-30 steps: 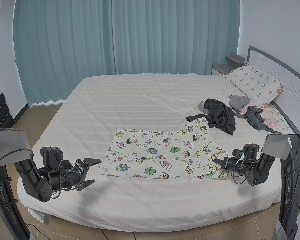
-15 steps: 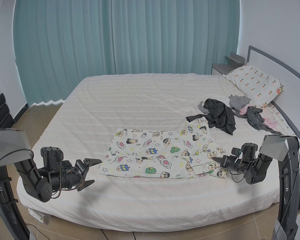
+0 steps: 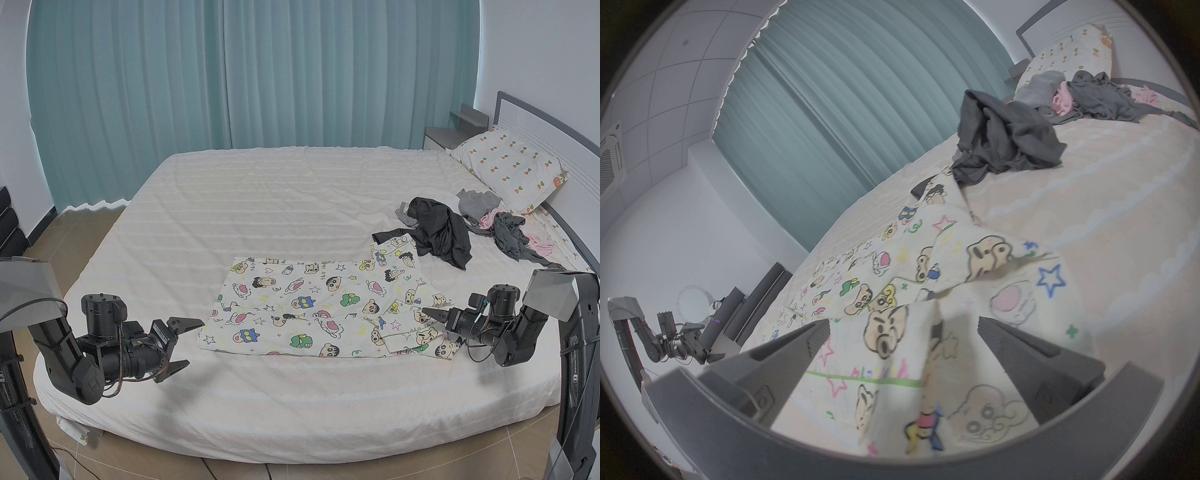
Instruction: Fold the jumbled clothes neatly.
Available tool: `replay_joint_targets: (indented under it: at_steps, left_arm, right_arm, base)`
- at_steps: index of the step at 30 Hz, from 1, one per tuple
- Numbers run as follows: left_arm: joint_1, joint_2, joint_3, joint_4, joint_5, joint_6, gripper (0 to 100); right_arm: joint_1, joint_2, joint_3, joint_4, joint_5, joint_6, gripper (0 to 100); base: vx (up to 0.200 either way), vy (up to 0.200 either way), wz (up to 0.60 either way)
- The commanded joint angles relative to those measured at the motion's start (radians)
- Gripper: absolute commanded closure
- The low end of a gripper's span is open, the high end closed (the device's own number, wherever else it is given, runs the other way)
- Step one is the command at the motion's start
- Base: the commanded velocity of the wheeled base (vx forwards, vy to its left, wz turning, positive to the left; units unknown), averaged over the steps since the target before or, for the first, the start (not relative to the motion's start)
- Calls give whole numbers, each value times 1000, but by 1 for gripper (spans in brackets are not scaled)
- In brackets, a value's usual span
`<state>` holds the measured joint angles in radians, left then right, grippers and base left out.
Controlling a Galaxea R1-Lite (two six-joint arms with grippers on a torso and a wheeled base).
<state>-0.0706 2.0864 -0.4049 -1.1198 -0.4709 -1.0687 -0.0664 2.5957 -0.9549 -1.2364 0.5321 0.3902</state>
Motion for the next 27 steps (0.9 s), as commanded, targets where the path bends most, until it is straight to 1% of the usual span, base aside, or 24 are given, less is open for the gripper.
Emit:
replay_joint_targets:
  at_steps: [1, 3, 4, 6, 8, 9, 11, 12, 13, 15, 21, 24, 27]
  left_arm:
    - [0, 3, 0, 0, 0, 0, 0]
    - [0, 3, 0, 0, 0, 0, 0]
    - [0, 3, 0, 0, 0, 0, 0]
    - [0, 3, 0, 0, 0, 0, 0]
    - [-1, 3, 0, 0, 0, 0, 0]
    - [-1, 4, 0, 0, 0, 0, 0]
    - [-1, 4, 0, 0, 0, 0, 0]
    - [-1, 4, 0, 0, 0, 0, 0]
    - [-1, 4, 1, 0, 0, 0, 0]
    - [-1, 4, 1, 0, 0, 1, 0]
    - [-3, 8, 1, -2, 0, 3, 0]
    - [-5, 8, 1, -2, 5, 4, 0]
    - [-12, 11, 3, -2, 18, 4, 0]
  right_arm:
    - [-10, -34, 53, -75, -67, 24, 0]
    - [-10, -36, 58, -84, -70, 29, 0]
    - [5, -49, 94, -158, -101, 65, 0]
    - [20, -54, 123, -204, -115, 78, 0]
    - [56, -66, 180, -284, -129, 82, 0]
    - [62, -66, 193, -293, -129, 84, 0]
    - [108, -71, 246, -324, -129, 85, 0]
    - [109, -71, 248, -324, -129, 85, 0]
    - [137, -66, 260, -325, -129, 85, 0]
    - [155, -59, 266, -325, -129, 85, 0]
    - [174, -11, 262, -284, -132, 84, 0]
    - [163, -9, 239, -241, -132, 84, 0]
    - [135, -13, 216, -207, -135, 85, 0]
  base:
    - [0, 0, 0]
    - [0, 0, 0]
    - [0, 0, 0]
    - [0, 0, 0]
    - [0, 0, 0]
    - [0, 0, 0]
    - [0, 0, 0]
    - [0, 0, 0]
    - [0, 0, 0]
    - [0, 0, 0]
    - [0, 0, 0]
    - [0, 0, 0]
    - [0, 0, 0]
